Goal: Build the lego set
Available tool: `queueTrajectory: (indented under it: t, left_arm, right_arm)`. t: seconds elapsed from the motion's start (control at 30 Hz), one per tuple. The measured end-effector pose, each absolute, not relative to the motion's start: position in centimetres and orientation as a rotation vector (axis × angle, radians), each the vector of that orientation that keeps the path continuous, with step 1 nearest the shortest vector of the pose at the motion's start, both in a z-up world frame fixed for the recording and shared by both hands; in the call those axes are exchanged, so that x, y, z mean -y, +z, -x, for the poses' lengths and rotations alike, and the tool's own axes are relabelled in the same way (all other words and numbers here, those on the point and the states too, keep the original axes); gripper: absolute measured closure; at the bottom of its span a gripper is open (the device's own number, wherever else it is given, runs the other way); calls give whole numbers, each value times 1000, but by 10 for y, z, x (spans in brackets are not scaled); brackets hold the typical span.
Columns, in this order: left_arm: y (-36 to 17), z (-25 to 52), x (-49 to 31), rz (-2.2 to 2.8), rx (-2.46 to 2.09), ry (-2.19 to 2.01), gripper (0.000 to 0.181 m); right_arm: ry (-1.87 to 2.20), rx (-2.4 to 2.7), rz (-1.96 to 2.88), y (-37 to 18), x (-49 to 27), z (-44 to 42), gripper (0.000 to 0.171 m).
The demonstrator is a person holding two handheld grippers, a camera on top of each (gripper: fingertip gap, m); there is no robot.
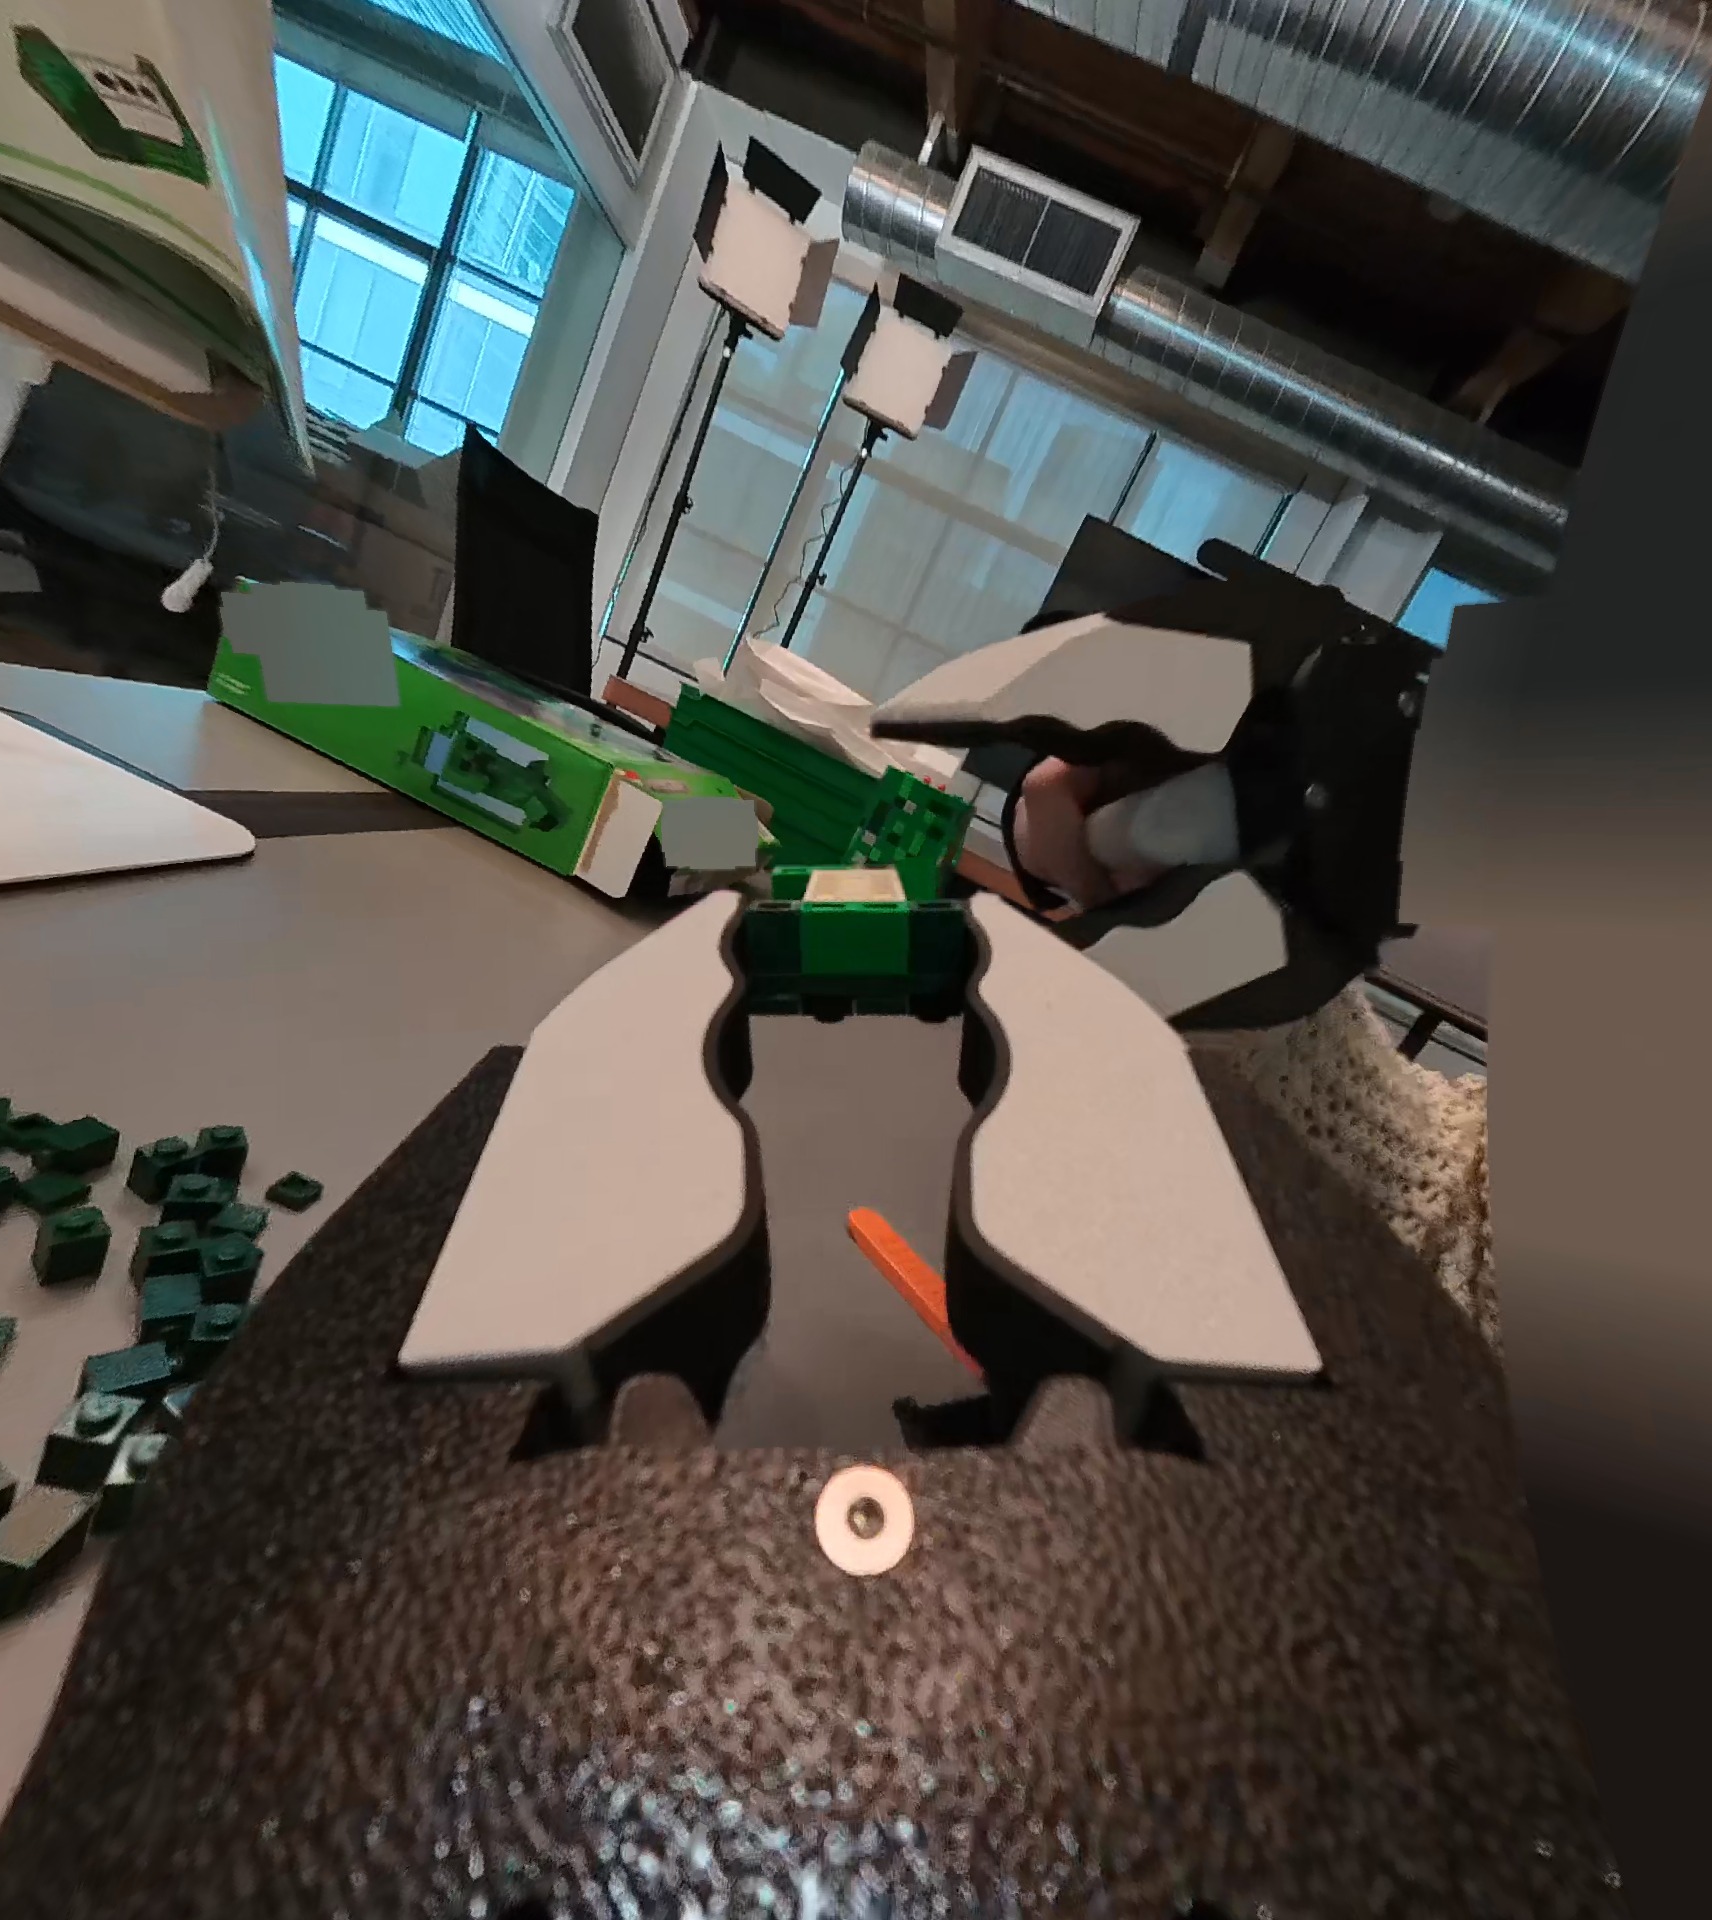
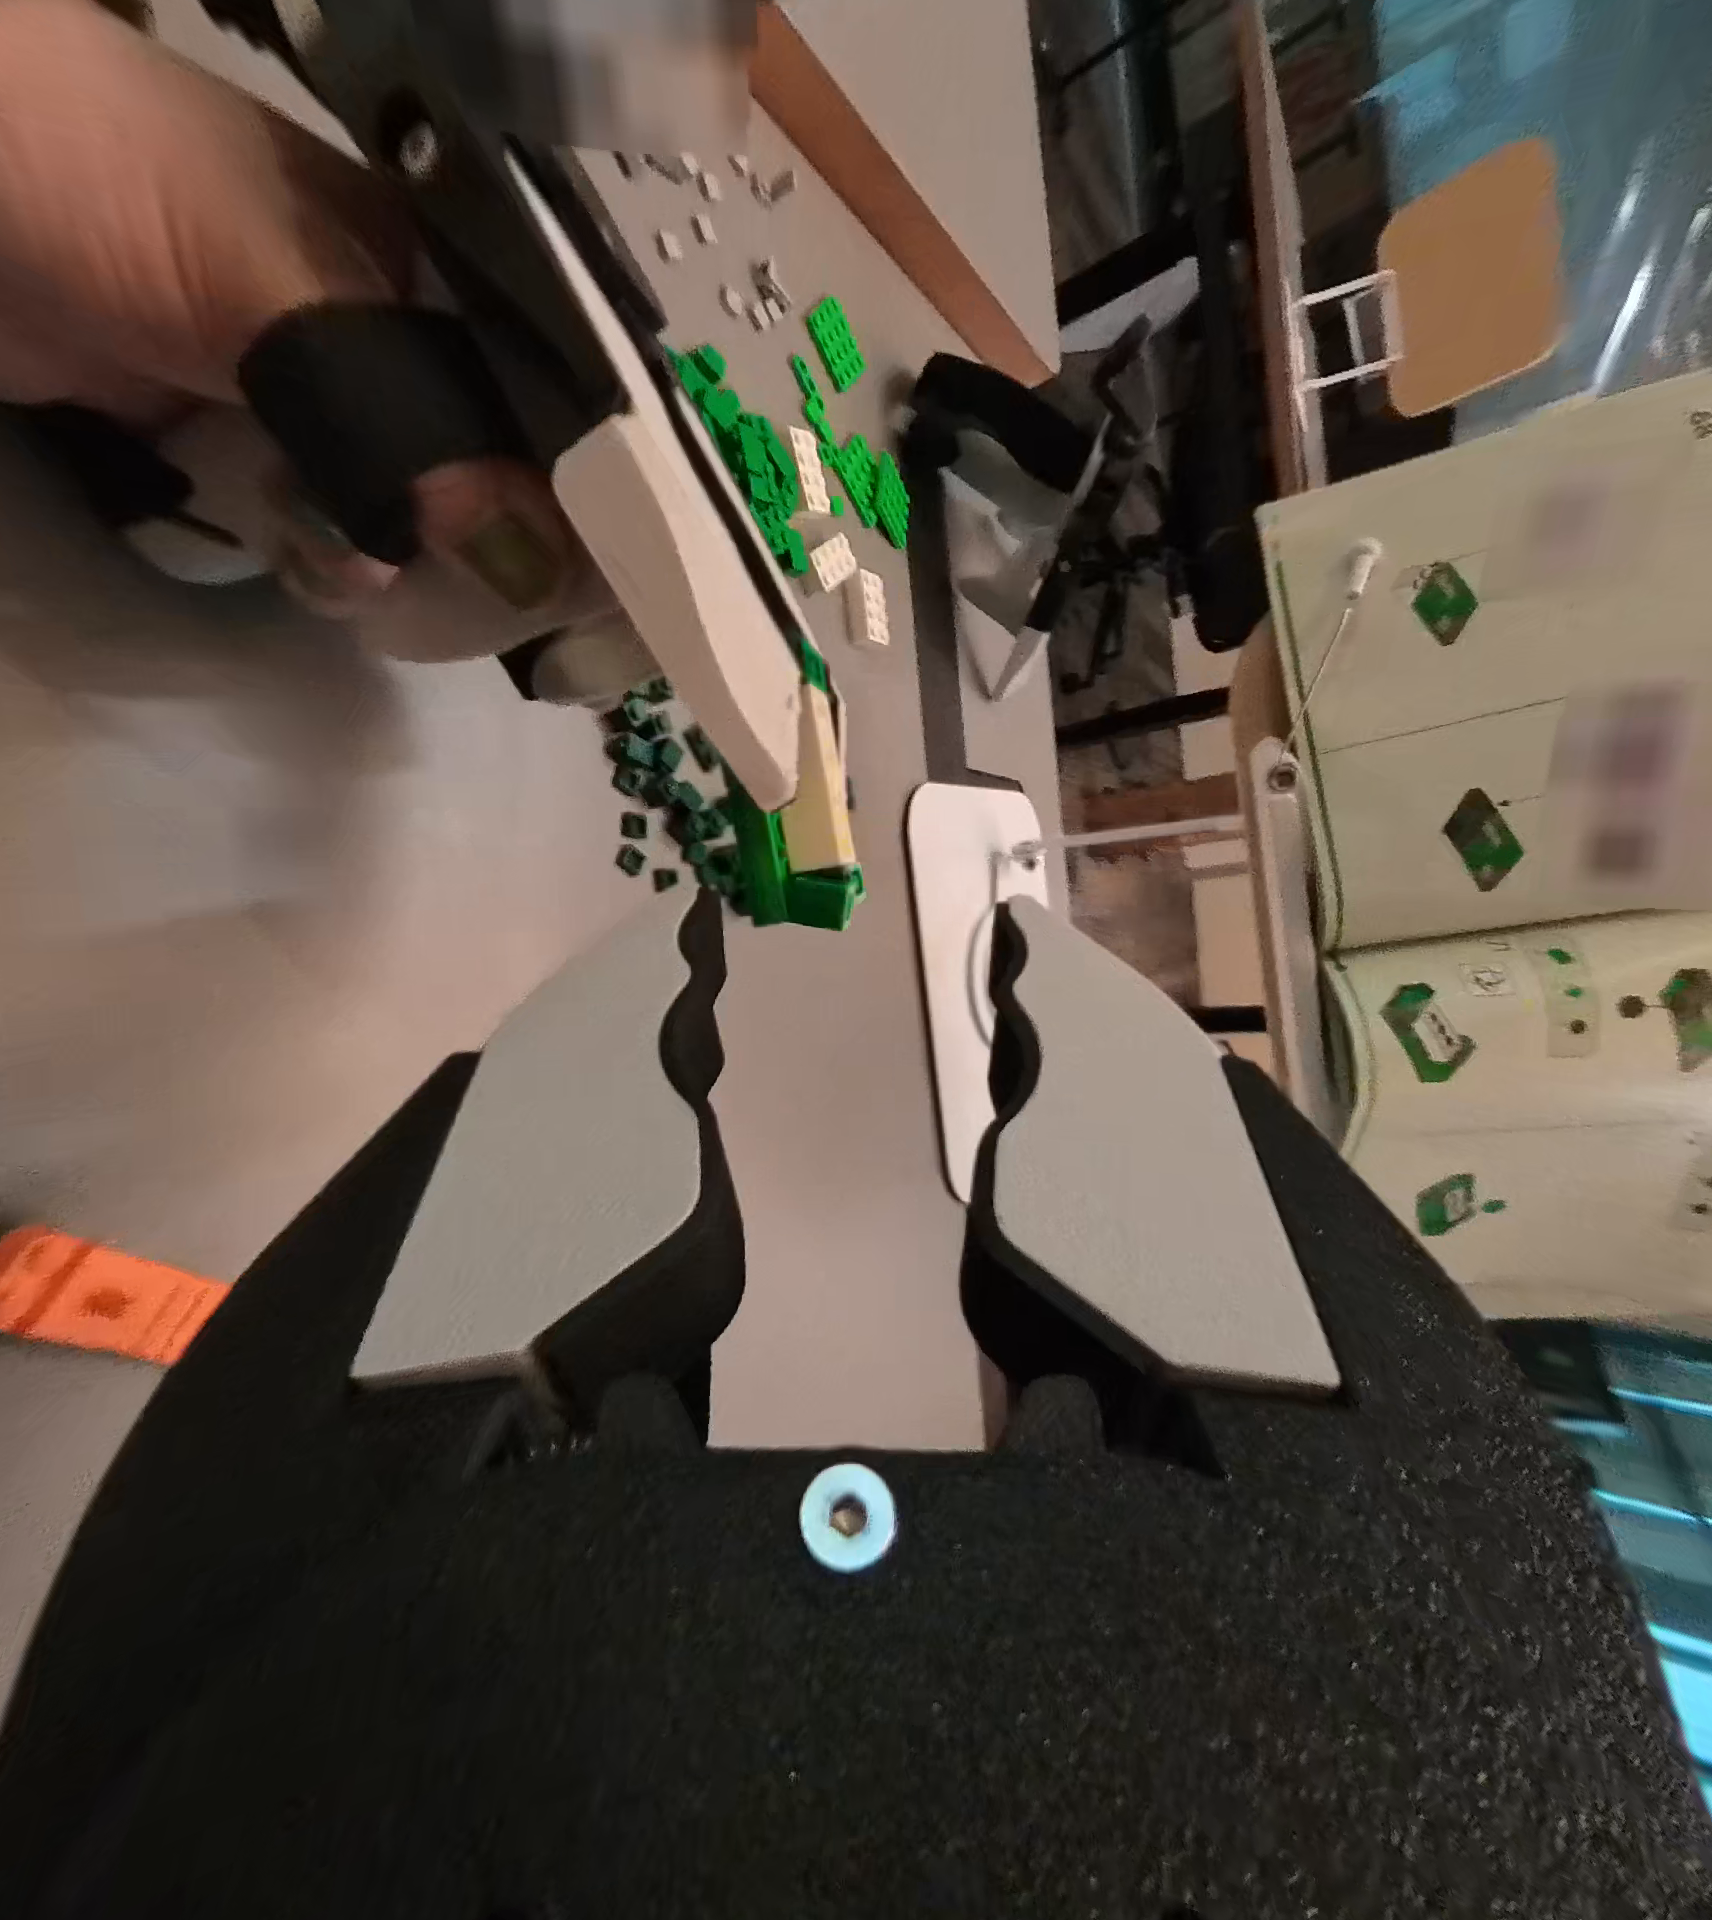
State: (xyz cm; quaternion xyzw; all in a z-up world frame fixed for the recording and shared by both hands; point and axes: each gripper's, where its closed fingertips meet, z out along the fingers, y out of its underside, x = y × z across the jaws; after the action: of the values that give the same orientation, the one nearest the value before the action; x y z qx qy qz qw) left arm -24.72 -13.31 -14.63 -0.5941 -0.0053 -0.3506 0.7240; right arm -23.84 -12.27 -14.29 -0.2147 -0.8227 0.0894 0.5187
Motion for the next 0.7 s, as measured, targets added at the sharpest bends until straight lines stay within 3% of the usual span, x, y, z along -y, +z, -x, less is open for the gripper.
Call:
queueTrajectory:
  t: [0.7]
  left_arm:
    - [-145,252,134,1288,46,-774,145]
  right_arm:
    - [-69,1854,388,-155,115,258,150]
